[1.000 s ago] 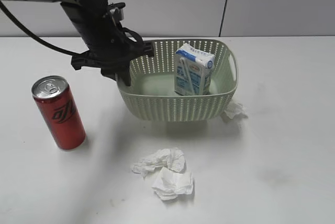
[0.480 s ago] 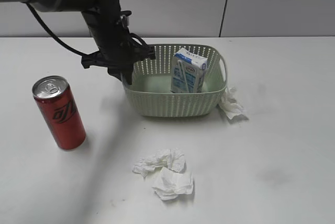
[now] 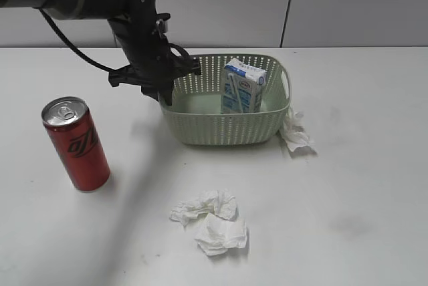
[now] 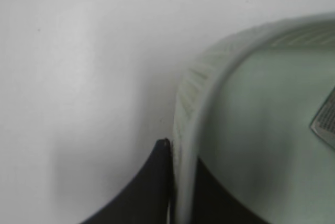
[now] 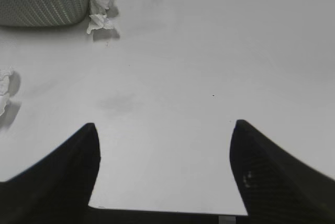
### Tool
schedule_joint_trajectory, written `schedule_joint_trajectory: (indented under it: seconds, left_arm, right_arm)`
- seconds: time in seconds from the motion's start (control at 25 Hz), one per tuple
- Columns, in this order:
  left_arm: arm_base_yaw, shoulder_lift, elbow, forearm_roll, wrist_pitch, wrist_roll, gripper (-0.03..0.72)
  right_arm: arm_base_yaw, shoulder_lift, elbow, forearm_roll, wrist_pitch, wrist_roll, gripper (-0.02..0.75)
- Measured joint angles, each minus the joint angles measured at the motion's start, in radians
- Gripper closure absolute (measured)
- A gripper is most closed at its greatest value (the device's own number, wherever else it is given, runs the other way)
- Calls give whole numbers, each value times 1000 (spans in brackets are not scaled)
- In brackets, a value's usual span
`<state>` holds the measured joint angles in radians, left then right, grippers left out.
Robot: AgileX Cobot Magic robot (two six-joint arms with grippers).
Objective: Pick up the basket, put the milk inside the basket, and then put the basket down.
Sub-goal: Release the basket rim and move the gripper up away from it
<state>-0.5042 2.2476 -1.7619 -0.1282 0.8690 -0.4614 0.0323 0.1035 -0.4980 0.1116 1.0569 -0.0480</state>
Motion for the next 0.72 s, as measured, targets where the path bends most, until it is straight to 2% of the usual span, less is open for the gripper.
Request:
schedule_joint_trajectory:
  seconds: [0.12,0.2,0.28,0.36,0.48,0.56,0.72]
  left_arm:
    - [0,4,-2,-3,-2,0,653]
    - [0,6,-4,-10,-11,-1,583]
    - [0,7,-5,-20,-17,-2,461]
    - [0,-2,-5,-22,-20,-3,280]
    - [2,-43,-5,-20,-20,-4,76]
    - [7,-84,-5,-17,-20,0,27]
    - [37,-184,-5,-16,-19,56,24]
  right_arm:
    - [0,0,0,0,0,0,152]
    - [0,0,0,0,-1,0,152]
    - [0,0,0,0,-1,1,152]
    - [0,0,0,0,-1,2,152]
    - [0,0,0,0,-1,2,152]
    - [0,0,0,0,-1,2,152]
    - [0,0,0,0,-2,2,152]
